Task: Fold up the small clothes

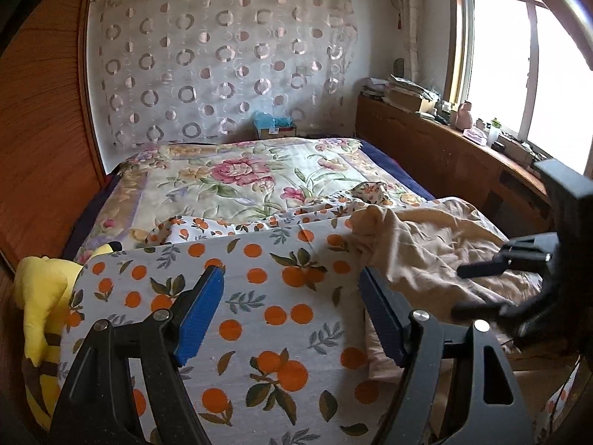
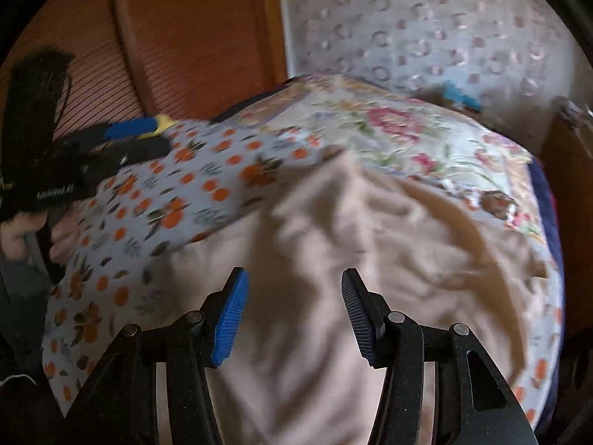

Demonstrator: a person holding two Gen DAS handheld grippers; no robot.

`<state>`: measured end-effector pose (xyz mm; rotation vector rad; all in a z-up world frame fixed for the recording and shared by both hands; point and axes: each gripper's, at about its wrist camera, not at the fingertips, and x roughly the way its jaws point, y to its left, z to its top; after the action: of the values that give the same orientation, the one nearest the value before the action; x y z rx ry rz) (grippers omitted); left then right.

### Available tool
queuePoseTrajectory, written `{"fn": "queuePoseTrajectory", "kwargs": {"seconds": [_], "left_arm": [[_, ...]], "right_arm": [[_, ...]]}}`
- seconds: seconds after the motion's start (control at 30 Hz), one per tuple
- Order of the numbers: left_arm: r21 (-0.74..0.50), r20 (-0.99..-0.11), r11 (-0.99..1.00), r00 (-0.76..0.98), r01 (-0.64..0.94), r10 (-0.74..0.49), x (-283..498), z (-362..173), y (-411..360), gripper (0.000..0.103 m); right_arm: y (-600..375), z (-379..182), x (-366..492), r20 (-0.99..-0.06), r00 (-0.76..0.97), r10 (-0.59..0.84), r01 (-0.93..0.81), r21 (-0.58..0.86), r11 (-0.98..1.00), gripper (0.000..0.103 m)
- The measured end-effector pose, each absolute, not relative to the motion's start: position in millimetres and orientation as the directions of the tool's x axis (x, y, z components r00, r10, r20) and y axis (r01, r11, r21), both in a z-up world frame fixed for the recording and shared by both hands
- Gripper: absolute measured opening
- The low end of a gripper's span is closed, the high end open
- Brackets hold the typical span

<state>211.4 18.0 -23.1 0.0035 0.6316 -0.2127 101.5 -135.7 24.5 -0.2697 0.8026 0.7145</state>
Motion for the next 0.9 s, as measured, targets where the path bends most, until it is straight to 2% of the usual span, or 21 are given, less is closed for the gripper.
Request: {"fn": "queuePoseTrajectory", "kwargs": {"seconds": [0.37,0.73,0.8,0.83,0.9], "left_arm": [[-0.073,-0.561,0.985,0.810,0.159,-0.173,207.1,-22.6,27.3,0.076],[-0.080,-0.558,0.985,0.811,0.154,-0.172,206.4,-21.7,29.7,0.076],[-0.079,-0.559,0.985,0.811,0.154,-0.171,206.3,-20.9,29.3,0.076],[-0.079,-0.559,0.985,0.811,0.155,-0.172,206.1,-20.8,29.3,0.076],[-0.081,-0.558,0.984,0.811,0.157,-0.176,206.4,-21.0,29.3,0.076]], "right_arm": [[-80.2,11.3,113.8,-0.769,0.385,0.510,-0.753,0.058,0.655,0.054],[-45.2,-10.7,111.8,-0.789,0.406,0.462,-0.781,-0.036,0.624,0.054],[-44.8,-12.2,111.6,-0.781,0.434,0.450,-0.771,-0.064,0.634,0.030],[-46.7,-11.5,111.4,-0.778,0.445,0.444,-0.768,-0.077,0.635,0.009],[-58.3,-6.4,116.6,-0.775,0.408,0.482,-0.767,-0.005,0.642,0.008]]}}
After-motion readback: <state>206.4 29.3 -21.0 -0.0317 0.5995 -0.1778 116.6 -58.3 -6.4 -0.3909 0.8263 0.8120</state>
